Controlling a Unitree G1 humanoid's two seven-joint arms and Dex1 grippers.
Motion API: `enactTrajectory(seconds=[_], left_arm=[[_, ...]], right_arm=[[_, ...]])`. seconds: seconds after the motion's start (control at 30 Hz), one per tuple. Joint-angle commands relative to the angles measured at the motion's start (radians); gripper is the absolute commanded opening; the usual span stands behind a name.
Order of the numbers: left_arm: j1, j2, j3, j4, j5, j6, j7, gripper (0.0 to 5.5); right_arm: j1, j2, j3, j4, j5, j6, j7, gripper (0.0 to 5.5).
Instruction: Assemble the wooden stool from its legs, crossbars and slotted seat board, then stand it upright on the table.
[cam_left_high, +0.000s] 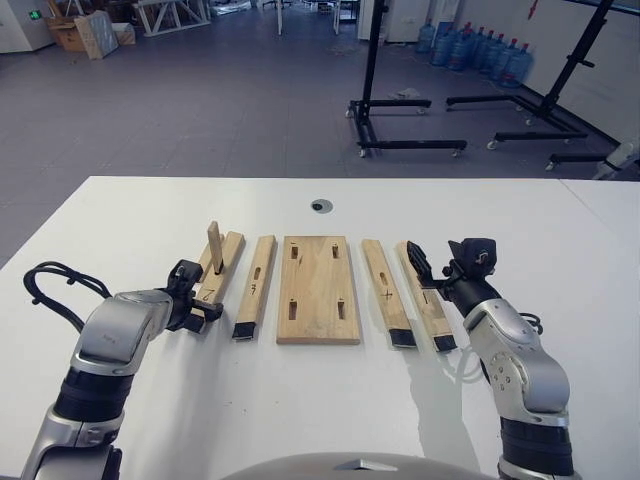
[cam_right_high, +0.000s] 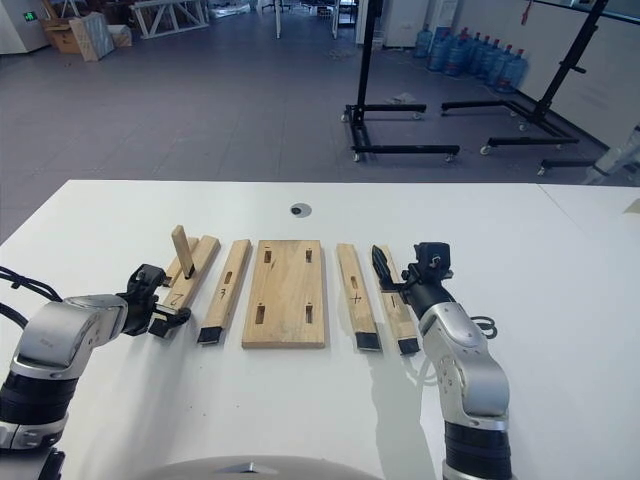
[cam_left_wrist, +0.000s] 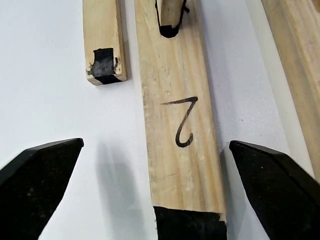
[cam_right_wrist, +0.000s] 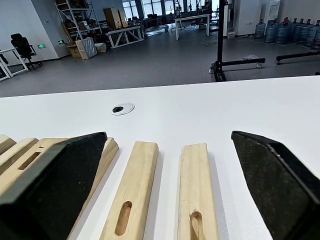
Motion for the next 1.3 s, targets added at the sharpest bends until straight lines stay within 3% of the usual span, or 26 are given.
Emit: enactTrajectory(seconds=[0.03, 0.77, 1.1, 1.3], left_arm=[[0.020, -0.038, 0.008, 0.046, 0.006, -0.021, 0.019, 5.36], [0.123, -0.109, 0.054, 0.065, 0.001, -0.013, 0.055, 2.04], [0.051, -0.157, 0.086, 0.036, -0.037, -0.065, 0.028, 2.02], [-0.274, -0.166, 0.190, 0.150, -0.113, -0.190, -0.032, 2.02]], right_arm=[[-0.022, -0.009, 0.006, 0.013, 0.002, 0.014, 0.004, 4.58], [-0.056, -0.024, 0.032, 0.041, 0.004, 0.023, 0.027, 4.58], [-0.072, -0.032, 0.026, 0.063, 0.001, 0.019, 0.037, 4.58], [-0.132, -0.061, -0.025, 0.111, 0.023, 0.015, 0.051, 4.58]])
